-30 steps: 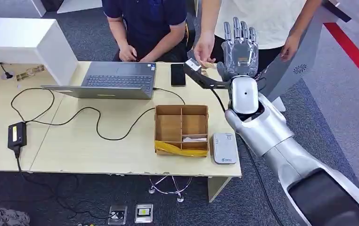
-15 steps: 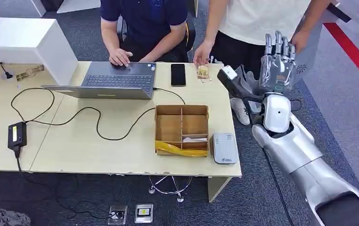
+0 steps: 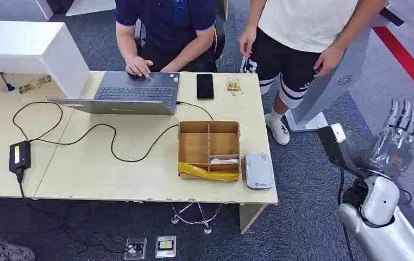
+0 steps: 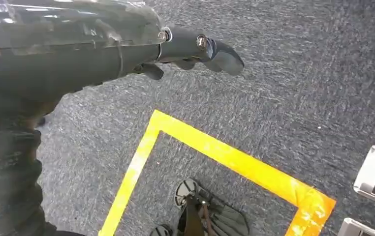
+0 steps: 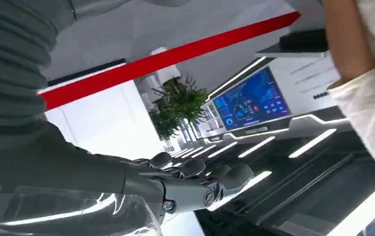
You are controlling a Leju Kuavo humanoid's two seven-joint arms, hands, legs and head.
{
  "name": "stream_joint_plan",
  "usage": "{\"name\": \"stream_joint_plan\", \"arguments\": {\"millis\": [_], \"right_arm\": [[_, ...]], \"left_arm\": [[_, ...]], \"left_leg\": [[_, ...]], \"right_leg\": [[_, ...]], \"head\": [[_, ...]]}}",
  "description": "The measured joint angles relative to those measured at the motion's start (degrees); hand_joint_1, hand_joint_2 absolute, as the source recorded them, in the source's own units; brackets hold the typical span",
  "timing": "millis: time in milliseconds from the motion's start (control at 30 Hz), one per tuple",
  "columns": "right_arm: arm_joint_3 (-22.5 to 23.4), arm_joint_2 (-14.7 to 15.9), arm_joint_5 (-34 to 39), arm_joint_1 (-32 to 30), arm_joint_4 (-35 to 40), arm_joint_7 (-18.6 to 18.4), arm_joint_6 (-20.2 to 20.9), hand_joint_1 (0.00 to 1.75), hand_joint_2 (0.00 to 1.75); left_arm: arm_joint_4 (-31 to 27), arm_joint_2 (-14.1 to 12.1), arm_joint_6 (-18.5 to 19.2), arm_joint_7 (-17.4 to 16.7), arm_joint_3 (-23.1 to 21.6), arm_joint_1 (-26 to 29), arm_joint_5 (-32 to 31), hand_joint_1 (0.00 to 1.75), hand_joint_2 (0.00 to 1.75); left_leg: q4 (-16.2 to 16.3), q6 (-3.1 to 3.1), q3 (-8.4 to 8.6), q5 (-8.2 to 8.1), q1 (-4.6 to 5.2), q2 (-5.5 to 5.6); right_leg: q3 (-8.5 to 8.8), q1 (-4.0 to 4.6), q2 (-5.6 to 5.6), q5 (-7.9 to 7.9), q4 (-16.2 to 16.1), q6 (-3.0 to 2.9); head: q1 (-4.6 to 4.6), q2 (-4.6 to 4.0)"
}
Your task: Pass the card to the sensor for recognition and then transmit it.
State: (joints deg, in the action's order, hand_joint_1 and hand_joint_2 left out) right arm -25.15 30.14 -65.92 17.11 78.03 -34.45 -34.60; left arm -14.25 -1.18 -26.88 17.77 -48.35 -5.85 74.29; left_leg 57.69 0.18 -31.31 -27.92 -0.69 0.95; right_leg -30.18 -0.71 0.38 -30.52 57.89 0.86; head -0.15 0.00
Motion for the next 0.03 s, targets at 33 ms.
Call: {"name": "stream_joint_plan", "arguments": {"millis": [33], "right_arm": [[1.4, 0.0, 0.1, -1.8, 0.7, 0.0, -0.7, 0.00, 1.75]], "left_arm": [[0.0, 0.0, -0.1, 0.0, 0.0, 0.0, 0.1, 0.00, 1.75]], "left_leg": [[0.0, 0.00, 0.00, 0.00, 0.00, 0.00]], "right_leg": [[0.00, 0.00, 0.00, 0.00, 0.0, 0.00]], "head": [[0.04, 0.00]]}}
